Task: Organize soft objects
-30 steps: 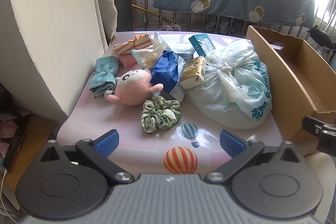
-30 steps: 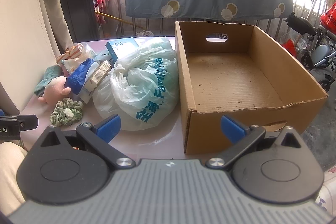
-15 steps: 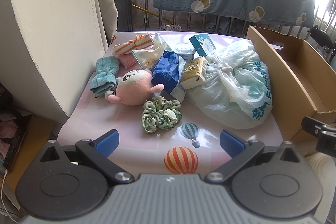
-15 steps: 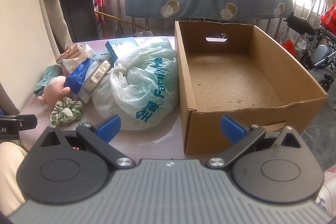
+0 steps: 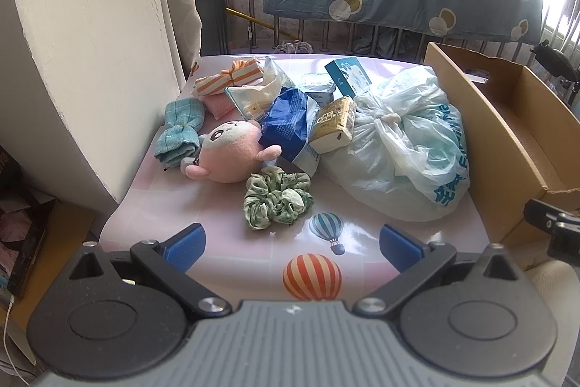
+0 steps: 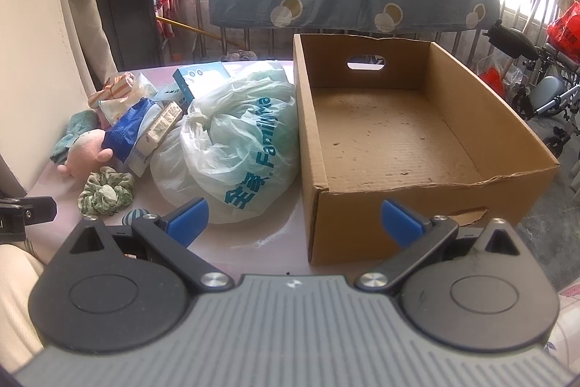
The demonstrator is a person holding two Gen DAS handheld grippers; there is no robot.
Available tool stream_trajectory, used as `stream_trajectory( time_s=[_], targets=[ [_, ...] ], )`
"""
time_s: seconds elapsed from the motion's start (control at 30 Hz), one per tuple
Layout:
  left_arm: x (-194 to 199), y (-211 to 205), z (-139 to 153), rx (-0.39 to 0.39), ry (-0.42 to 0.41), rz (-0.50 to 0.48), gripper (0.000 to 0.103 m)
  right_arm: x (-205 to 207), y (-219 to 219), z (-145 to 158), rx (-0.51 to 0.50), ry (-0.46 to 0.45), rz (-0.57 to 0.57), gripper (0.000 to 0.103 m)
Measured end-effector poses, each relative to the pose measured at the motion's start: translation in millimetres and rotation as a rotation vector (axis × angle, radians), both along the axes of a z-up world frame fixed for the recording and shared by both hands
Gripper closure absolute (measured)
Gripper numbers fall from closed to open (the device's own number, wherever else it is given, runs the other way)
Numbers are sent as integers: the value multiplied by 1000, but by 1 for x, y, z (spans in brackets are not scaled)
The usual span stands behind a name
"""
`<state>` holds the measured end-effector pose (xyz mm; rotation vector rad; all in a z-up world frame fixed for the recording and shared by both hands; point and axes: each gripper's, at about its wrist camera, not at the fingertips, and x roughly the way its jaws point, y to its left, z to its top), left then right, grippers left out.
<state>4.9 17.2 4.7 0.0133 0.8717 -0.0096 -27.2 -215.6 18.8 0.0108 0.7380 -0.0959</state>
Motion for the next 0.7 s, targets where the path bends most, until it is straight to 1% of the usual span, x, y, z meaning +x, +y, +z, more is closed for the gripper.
stream_trajectory(
  time_s=[0.13, 0.27, 0.4, 0.53, 0.7],
  targets=[
    [0, 1, -2, 8, 4, 0, 0, -3, -4, 4, 23, -28, 4, 1],
    [0, 12, -7, 17, 17, 7, 0, -4, -6, 14, 30, -93, 34, 1],
    [-3, 27, -7, 31, -17, 17, 0, 5, -2, 25, 59, -142, 91, 1],
    [-7, 46, -5, 1, -53, 34, 0, 21, 8, 30, 132, -161, 171, 1],
    [-7, 64, -6, -35, -97, 48, 1, 42, 25, 27, 258, -143, 243, 2]
  ],
)
